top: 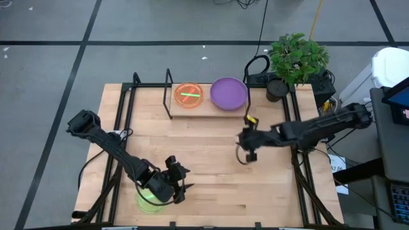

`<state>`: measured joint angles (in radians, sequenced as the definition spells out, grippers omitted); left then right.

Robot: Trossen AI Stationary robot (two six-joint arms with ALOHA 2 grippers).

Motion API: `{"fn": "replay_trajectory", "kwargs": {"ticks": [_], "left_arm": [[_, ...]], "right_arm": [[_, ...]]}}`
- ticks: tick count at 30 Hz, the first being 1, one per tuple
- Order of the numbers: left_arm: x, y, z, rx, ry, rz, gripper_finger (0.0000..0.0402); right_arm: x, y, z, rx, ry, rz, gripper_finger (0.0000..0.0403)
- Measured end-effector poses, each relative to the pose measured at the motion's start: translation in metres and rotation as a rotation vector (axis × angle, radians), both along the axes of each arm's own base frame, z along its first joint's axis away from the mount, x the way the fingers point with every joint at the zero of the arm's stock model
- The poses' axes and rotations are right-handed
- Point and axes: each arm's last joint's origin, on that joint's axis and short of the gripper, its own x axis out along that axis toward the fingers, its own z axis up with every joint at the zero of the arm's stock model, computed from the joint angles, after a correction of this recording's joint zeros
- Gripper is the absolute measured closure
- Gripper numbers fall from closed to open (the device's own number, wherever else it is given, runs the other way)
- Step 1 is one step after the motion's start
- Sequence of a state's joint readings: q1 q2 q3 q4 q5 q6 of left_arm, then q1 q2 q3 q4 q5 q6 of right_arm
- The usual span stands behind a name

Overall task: Place and stack plates onto a shelf
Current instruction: Stack the small green plate on top of the green plate on the shelf

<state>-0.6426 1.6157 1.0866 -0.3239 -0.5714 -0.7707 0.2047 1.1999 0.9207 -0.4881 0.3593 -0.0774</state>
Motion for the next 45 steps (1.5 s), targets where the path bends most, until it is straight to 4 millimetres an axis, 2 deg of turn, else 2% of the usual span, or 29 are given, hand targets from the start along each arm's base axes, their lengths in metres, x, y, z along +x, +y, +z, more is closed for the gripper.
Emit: {"fn": "replay_trajectory", "kwargs": {"ticks": [7,14,18,25,33,39,45], "left_arm": [[-0.020,-0.023,-0.002,-0.069,0.032,-0.041,0.0119],[-0.041,-0.047,-0.002,-0.133,0.033,-0.081,0.0119],[-0.050,-0.059,-0.007,-0.176,0.045,-0.085,0.0119],[-0.059,-0.084,-0.032,-0.302,0.163,-0.131,0.0119],[-0.069,-0.113,-0.056,-0.482,0.213,-0.115,0.0119],[-0.072,-0.122,-0.065,-0.556,0.240,-0.092,0.0119],[-0.073,-0.122,-0.066,-0.552,0.246,-0.088,0.0120]], "right_arm": [[-0.027,0.029,-0.031,0.115,-0.123,0.114,0.0275],[-0.038,0.046,-0.049,0.166,-0.134,0.163,0.0275],[-0.040,0.053,-0.050,0.192,-0.156,0.182,0.0275],[-0.040,0.058,-0.048,0.210,-0.188,0.201,0.0275],[-0.039,0.058,-0.047,0.196,-0.198,0.216,0.0275],[-0.039,0.058,-0.047,0.191,-0.198,0.220,0.0275],[-0.039,0.058,-0.047,0.175,-0.196,0.234,0.0275]]}}
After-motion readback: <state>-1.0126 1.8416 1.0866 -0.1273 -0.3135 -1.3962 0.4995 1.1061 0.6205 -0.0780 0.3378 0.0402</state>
